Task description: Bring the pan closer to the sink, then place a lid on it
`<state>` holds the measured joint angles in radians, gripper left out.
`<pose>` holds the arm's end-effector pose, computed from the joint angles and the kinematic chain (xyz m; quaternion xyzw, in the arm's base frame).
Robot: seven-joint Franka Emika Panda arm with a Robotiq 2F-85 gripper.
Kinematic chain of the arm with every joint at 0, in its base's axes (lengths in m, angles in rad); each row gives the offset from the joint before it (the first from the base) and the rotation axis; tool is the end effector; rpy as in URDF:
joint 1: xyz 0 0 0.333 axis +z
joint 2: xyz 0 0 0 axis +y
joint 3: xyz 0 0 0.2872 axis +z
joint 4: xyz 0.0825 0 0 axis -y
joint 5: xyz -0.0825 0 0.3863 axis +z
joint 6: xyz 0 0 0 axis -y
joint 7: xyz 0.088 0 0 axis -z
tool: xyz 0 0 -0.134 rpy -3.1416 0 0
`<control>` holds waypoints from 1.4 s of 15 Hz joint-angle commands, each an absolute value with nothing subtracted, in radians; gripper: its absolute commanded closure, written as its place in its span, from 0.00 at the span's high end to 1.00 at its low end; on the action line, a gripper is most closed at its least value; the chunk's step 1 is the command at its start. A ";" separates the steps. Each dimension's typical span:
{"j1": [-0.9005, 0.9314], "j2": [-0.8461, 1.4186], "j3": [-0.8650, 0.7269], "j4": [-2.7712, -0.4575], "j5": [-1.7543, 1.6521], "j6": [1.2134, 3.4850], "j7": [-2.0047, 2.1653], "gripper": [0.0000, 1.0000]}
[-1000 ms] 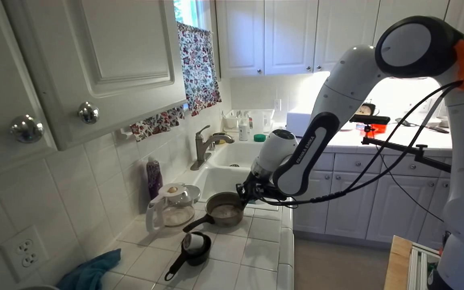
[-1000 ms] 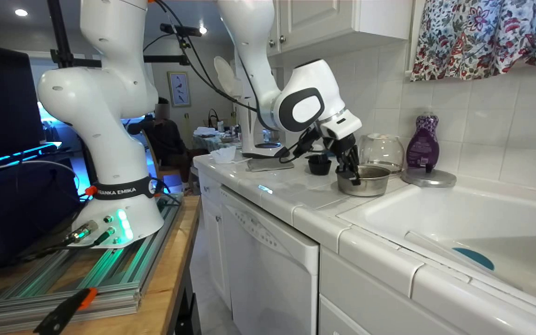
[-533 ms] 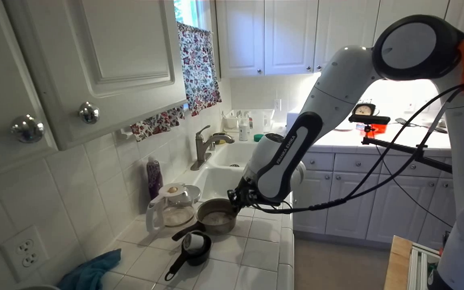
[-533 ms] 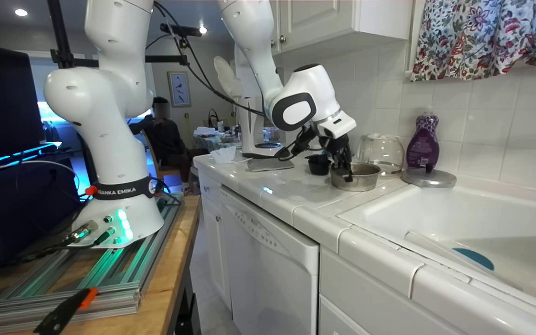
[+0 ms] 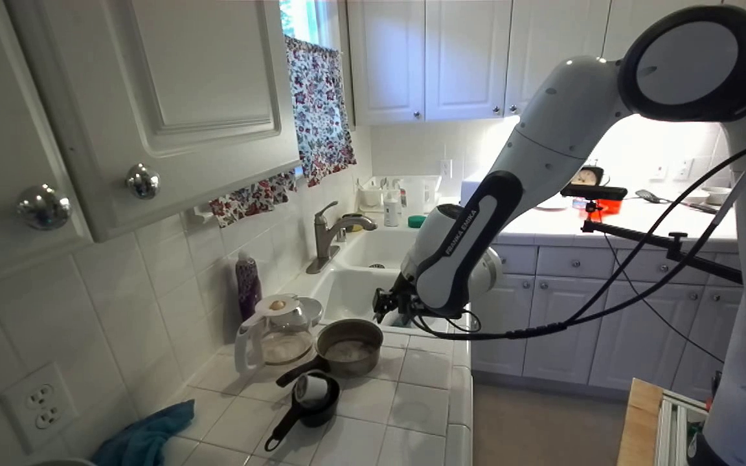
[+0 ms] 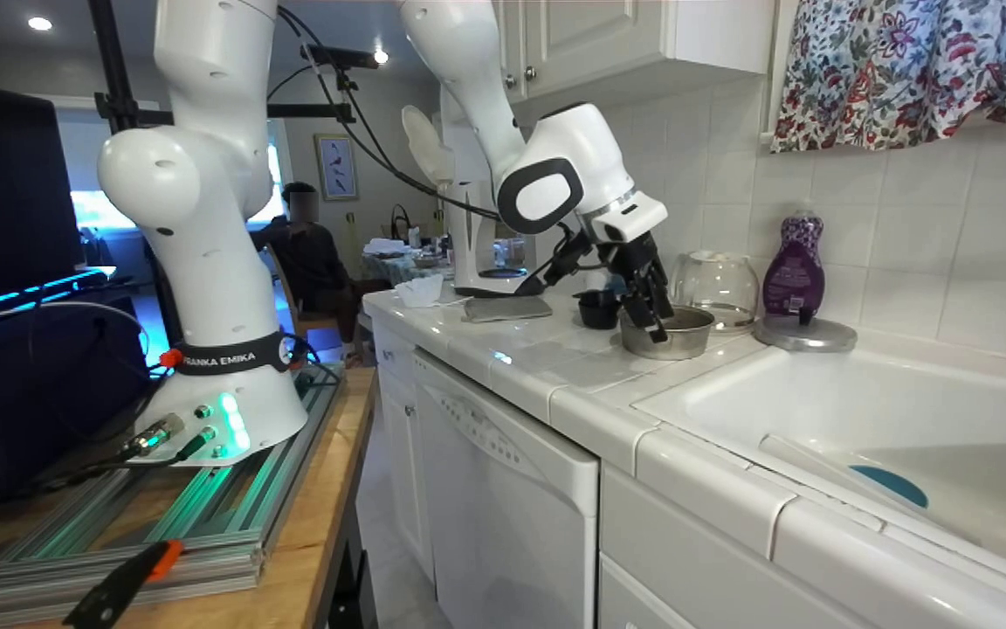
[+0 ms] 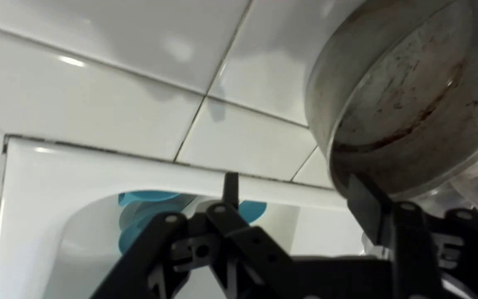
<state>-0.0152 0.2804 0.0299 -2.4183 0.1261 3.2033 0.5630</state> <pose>0.5401 -0.0037 0.1974 -0.9130 0.3227 -0.2341 0.0860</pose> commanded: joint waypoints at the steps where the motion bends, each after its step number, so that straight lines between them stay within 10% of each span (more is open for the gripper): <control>1: 0.114 0.195 -0.147 -2.454 0.024 3.176 0.508 0.99; 14: 0.142 0.195 -0.165 -2.326 -0.094 2.922 0.378 1.00; 21: -0.309 0.319 0.323 -2.108 0.249 2.925 -0.163 1.00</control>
